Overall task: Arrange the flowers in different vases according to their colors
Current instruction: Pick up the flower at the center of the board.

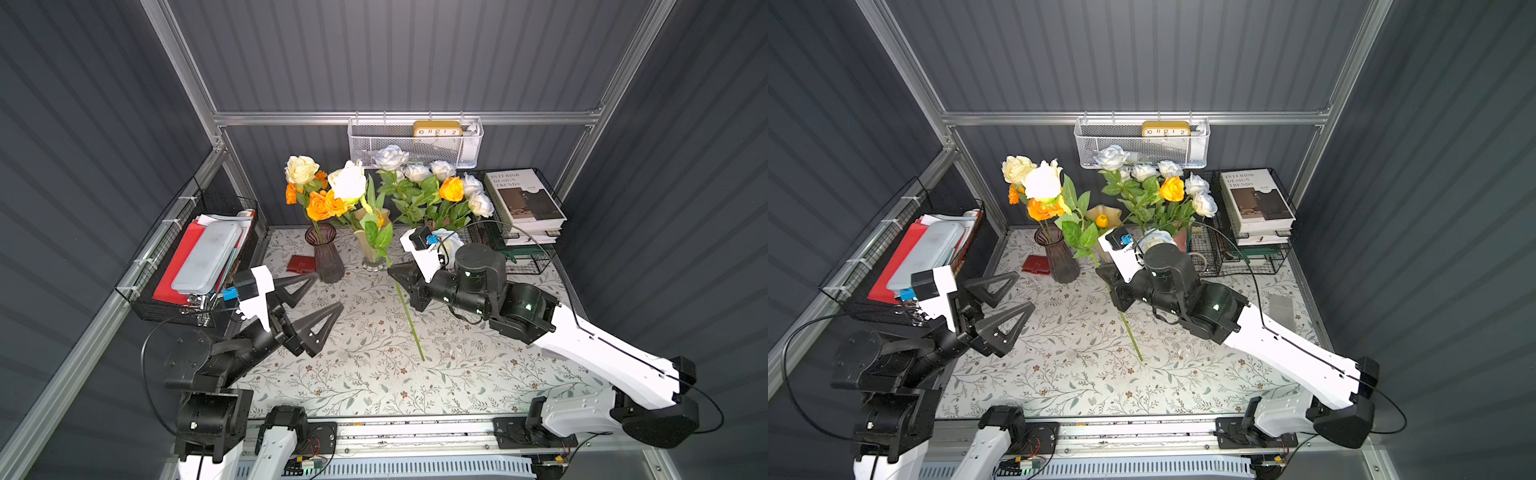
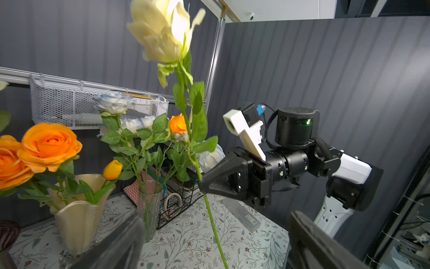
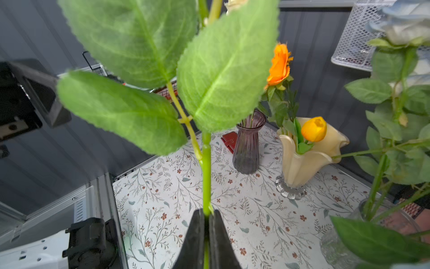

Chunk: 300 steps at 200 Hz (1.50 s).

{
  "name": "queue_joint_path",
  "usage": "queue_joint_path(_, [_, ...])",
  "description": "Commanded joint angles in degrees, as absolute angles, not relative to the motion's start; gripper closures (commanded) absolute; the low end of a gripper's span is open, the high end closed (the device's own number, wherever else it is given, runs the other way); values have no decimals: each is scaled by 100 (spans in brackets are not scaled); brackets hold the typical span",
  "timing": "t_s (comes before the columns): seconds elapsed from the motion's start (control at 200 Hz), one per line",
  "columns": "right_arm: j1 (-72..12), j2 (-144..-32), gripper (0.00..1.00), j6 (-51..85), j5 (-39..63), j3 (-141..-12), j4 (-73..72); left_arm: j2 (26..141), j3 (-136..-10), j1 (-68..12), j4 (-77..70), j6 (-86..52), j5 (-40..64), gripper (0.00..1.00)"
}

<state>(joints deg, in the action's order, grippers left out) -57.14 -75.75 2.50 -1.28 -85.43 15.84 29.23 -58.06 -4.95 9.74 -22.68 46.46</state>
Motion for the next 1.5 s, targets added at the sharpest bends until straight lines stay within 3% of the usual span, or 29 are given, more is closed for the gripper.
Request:
queue_joint_path(0.0, [-5682,-7684,100,265,-132,-8779,1147,2902,-5313,-519,455,-2716,5251,1])
queue_joint_path(0.425, [-5681,-8374,100,426,114,-9324,1084,3333,-4622,-527,-955,-3346,5508,1])
queue_joint_path(1.016, [-5769,-9015,100,844,859,-9934,441,4104,-4502,-1001,-858,-2907,5093,7])
queue_joint_path(1.141, [-5836,-9033,100,1015,957,-9795,184,4219,-4460,-1049,-1162,-3041,5096,29])
queue_joint_path(1.286, [-5856,-9061,100,1146,1009,-9651,-27,4473,-4501,-1142,-1149,-2996,5064,70])
queue_joint_path(1.371, [-5860,-9080,100,1161,1047,-9622,-28,4530,-4474,-1168,-1217,-3013,5098,77])
queue_joint_path(1.406, [-5862,-9075,100,1157,1045,-9611,-27,4536,-4474,-1185,-1203,-3008,5070,87])
queue_joint_path(1.431, [-5861,-9079,100,1148,1037,-9575,-27,4534,-4480,-1186,-1149,-2982,5021,100])
queue_joint_path(1.496, [-5858,-9030,100,1151,1044,-9480,-79,4522,-4513,-1187,-1066,-2921,4966,100])
